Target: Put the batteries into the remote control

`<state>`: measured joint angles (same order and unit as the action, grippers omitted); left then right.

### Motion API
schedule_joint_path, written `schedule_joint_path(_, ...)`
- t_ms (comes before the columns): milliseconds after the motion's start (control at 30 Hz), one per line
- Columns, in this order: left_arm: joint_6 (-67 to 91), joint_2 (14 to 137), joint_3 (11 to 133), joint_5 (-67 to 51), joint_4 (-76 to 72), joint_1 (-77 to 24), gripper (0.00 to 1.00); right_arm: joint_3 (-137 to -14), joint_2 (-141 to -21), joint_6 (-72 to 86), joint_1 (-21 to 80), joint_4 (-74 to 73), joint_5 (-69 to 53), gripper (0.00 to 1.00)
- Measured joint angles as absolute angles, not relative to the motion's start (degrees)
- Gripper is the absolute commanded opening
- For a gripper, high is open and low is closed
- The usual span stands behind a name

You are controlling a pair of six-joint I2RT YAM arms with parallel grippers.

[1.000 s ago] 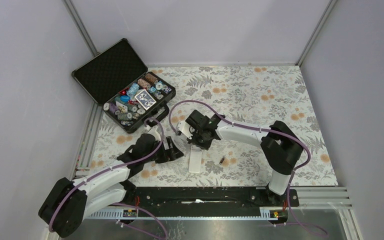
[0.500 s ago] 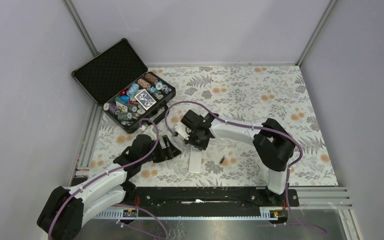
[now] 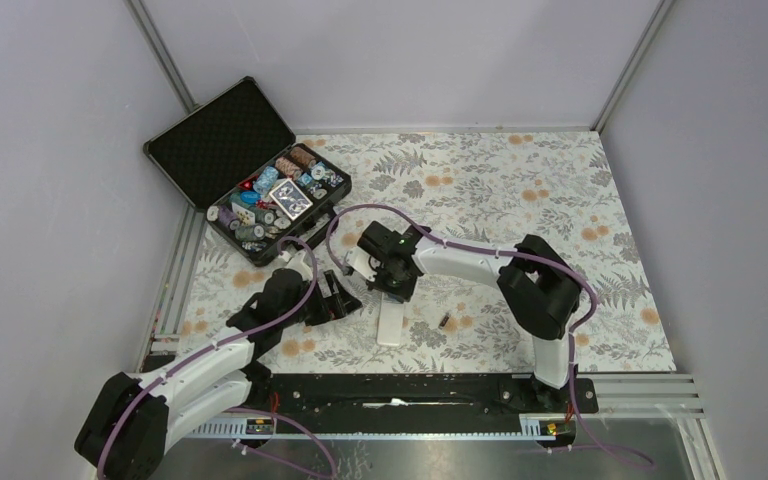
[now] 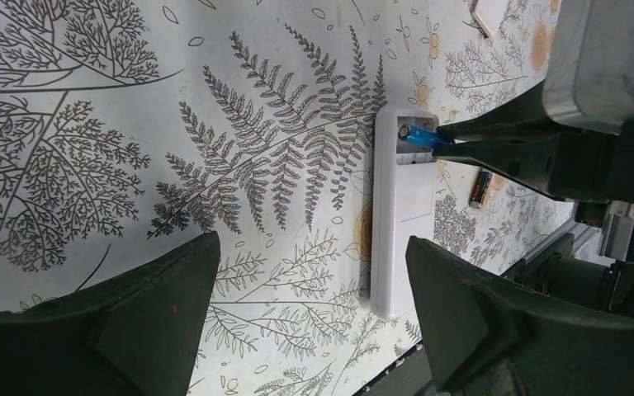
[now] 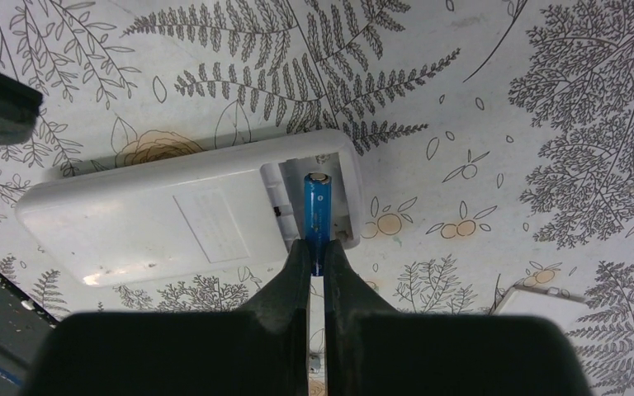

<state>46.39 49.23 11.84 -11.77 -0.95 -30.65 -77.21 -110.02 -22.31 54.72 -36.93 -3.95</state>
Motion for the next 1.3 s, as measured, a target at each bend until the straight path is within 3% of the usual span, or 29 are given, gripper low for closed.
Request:
schedule_joint_path(333, 46.4, 49.2, 11.5, -11.9, -1.0, -30.3, 0.89, -79.5, -111.5, -22.2, 54.8, -37.1, -3.5, 0.04)
schedule_joint_path(433, 46.4, 49.2, 11.5, -12.0, -1.0, -30.3, 0.89, -79.8, -111.9, -22.2, 55.0, -37.2, -3.5, 0.00)
schedule_joint_path(1300, 46.4, 49.2, 11.5, -12.3, -1.0, -29.5, 0.90, -81.0, -112.7, -22.0, 55.9, -40.1, -1.0, 0.01)
